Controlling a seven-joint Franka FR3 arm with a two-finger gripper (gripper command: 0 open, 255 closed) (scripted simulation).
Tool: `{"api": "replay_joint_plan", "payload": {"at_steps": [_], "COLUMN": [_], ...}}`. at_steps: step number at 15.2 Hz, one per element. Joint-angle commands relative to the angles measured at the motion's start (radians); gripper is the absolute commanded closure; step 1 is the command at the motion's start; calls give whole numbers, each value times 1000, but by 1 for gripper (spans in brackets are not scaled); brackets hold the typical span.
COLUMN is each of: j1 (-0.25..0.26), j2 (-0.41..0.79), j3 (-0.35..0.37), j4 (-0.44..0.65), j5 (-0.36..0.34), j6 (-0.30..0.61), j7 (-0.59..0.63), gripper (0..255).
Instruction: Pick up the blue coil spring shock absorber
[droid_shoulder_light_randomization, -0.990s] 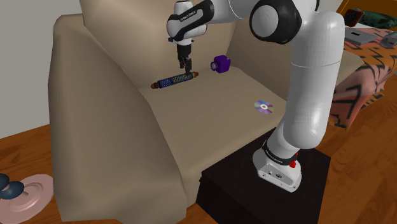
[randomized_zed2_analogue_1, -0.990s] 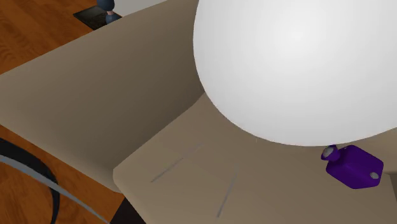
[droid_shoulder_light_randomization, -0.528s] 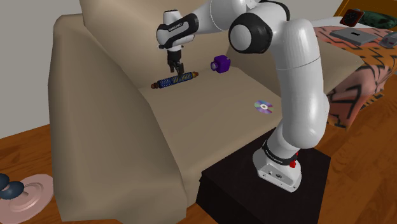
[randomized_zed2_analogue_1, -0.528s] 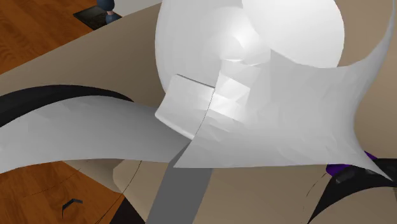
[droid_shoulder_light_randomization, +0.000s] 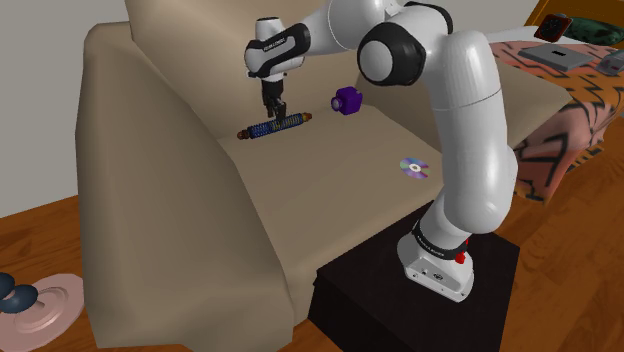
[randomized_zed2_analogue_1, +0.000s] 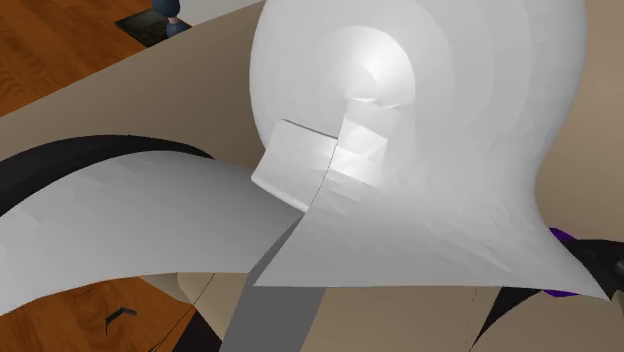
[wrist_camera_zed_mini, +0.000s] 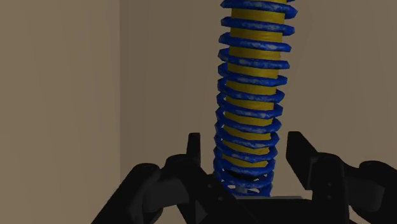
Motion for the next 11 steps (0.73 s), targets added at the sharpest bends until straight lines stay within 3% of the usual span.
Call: {"api": "replay_joint_plan", "payload": {"at_steps": [1,8,9,11], "j1": [6,7,-3,-2], "j2": [46,61,33,19], "j3": [7,9,3,1], "j4": [7,32,-24,-19], "j5": [1,2,3,0], "j6": [18,8,36,18], "j7": [5,9,-12,-11], "gripper": [255,255,255,255]}}
